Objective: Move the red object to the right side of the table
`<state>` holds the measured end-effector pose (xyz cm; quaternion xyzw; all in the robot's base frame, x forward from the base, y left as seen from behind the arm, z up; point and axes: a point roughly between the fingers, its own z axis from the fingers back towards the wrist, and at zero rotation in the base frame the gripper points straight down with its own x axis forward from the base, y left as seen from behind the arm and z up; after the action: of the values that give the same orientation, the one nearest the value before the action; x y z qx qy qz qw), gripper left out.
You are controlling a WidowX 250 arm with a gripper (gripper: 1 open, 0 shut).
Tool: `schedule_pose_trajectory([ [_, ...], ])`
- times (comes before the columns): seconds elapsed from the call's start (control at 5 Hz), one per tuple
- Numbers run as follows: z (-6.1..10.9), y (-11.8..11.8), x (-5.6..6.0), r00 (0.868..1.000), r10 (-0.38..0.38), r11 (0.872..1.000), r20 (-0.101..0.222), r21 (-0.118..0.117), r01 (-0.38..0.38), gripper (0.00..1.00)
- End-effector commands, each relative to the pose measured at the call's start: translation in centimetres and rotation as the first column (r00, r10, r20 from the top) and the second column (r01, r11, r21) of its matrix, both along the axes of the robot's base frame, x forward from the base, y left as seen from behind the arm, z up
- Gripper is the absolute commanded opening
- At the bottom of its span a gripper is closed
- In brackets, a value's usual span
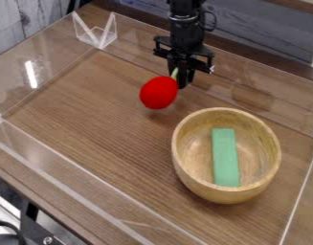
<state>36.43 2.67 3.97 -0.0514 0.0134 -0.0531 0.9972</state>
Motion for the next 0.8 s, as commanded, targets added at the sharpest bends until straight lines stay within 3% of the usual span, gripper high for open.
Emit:
schedule_pose_trajectory([
  [0.0,0.8,1.7,0.9,0.999,0.001,1.0,0.044,0.008,-0.001,0.0],
  [0.4,0.5,5.7,0.8,0.998,0.035,0.999,0.054,0.003,-0.036,0.0],
  [0.6,1.1,5.7,0.7,0.998,0.026,1.0,0.057,-0.007,-0.026,0.0],
])
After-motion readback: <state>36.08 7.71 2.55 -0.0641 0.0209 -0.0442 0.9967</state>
